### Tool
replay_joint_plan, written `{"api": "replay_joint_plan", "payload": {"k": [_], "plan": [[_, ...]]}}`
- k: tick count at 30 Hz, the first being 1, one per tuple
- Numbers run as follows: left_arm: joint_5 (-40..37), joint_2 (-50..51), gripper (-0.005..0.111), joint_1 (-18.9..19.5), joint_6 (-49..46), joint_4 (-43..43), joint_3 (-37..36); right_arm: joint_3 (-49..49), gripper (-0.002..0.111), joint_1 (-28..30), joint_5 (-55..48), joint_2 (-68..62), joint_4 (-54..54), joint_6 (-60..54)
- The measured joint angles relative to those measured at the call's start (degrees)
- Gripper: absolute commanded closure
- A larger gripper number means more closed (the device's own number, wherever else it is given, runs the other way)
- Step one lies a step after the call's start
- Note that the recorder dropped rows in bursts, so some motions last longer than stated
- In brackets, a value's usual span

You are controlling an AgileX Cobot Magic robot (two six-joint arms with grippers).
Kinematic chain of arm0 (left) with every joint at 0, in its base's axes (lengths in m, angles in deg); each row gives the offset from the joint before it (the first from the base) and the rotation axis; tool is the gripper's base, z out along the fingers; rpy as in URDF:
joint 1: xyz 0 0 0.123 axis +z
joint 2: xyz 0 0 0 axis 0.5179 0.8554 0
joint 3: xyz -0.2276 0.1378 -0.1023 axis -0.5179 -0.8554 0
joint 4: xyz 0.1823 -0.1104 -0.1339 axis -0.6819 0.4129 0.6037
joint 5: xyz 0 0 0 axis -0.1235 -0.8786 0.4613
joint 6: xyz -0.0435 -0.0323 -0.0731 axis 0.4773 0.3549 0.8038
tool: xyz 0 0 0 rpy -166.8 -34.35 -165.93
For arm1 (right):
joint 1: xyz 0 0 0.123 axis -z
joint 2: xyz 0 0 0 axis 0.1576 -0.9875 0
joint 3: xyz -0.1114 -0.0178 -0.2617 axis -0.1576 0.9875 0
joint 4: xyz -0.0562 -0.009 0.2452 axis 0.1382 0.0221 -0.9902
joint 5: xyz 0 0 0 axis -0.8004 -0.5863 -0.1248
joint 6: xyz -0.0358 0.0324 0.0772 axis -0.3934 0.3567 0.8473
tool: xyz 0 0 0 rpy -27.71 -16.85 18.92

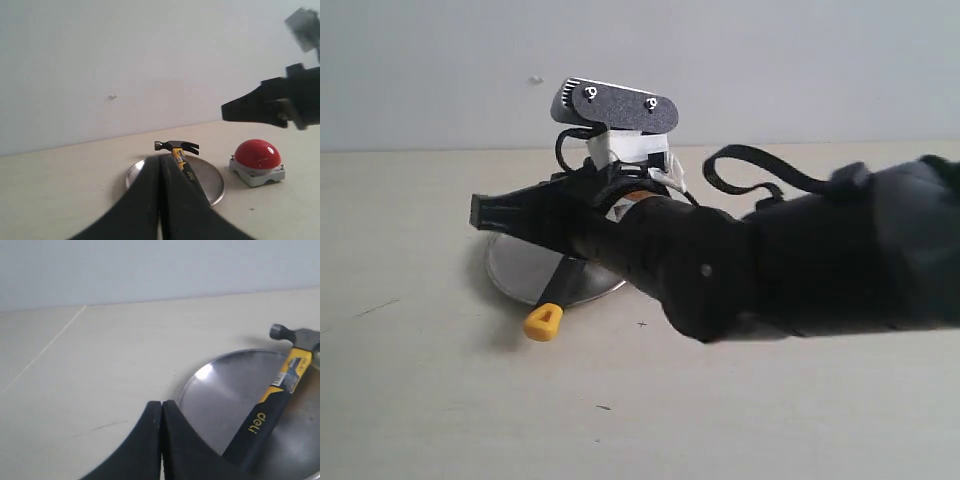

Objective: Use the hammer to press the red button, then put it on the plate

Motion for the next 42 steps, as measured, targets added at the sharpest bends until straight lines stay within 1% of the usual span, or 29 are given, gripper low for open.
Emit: {"api": "replay_joint_plan", "payload": {"k": [2,3,4,5,7,10,13,15,17,20,21,23,24,26,31,36,39,42], "plan": [[0.0,0.0,0.107,0.0,0.0,0.0,0.0,5.73,0.108,-2.96,0.45,6.65,4.22,-0.48],[0.0,0.0,0.107,0.0,0.0,0.0,0.0,8.71,0.108,-4.26,-1.32,10.93,5.29,-0.69],[0.0,0.0,0.107,0.0,0.0,0.0,0.0,9.9,0.108,-4.59,-3.51,13.11,5.59,-0.73],[0.0,0.0,0.107,0.0,0.0,0.0,0.0,11.21,0.108,-4.7,-8.97,16.38,5.71,-0.73],[0.0,0.0,0.107,0.0,0.0,0.0,0.0,11.57,0.108,-4.7,-13.53,18.93,5.75,-0.73],[0.0,0.0,0.107,0.0,0.0,0.0,0.0,11.71,0.108,-4.83,-16.69,21.29,5.85,-0.73],[0.0,0.0,0.107,0.0,0.0,0.0,0.0,11.71,0.108,-4.83,-16.28,21.5,5.85,-0.73],[0.0,0.0,0.107,0.0,0.0,0.0,0.0,11.71,0.108,-4.83,-10.85,21.5,6.13,-0.86],[0.0,0.0,0.107,0.0,0.0,0.0,0.0,11.71,0.108,-4.83,-8.24,21.91,6.13,-4.28],[0.0,0.0,0.107,0.0,0.0,0.0,-0.1,11.81,0.108,-1.94,-16.4,24.96,6.13,-18.14],[0.0,0.0,0.107,0.0,0.0,0.0,-0.1,11.96,0.108,-0.19,-20.62,26.5,6.13,-22.63],[0.0,0.0,0.107,0.0,0.0,0.0,-0.1,13.13,0.108,3.78,-29.28,29.71,6.13,-27.94],[0.0,0.0,0.107,0.0,0.0,0.0,-0.1,14.02,0.108,6.45,-32.41,31.69,6.13,-29.2],[0.0,0.0,0.107,0.0,0.0,0.0,-0.1,16.11,0.108,12.53,-35.46,36.14,6.13,-29.46],[0.0,0.0,0.107,0.0,0.0,0.0,-0.1,23.33,0.108,29.51,-36.67,49.03,6.03,-28.47],[0.0,0.0,0.107,0.0,0.0,0.0,-0.1,32.21,0.108,48.13,-36.85,66.03,5.92,-28.23],[0.0,0.0,0.107,0.0,0.0,0.0,-0.1,36.56,0.108,55.36,-36.94,75.77,6.7,-28.13],[0.0,0.0,0.107,0.0,0.0,0.0,-0.1,39.71,0.108,58.83,-37.13,83.42,8.69,-28.13]]}}
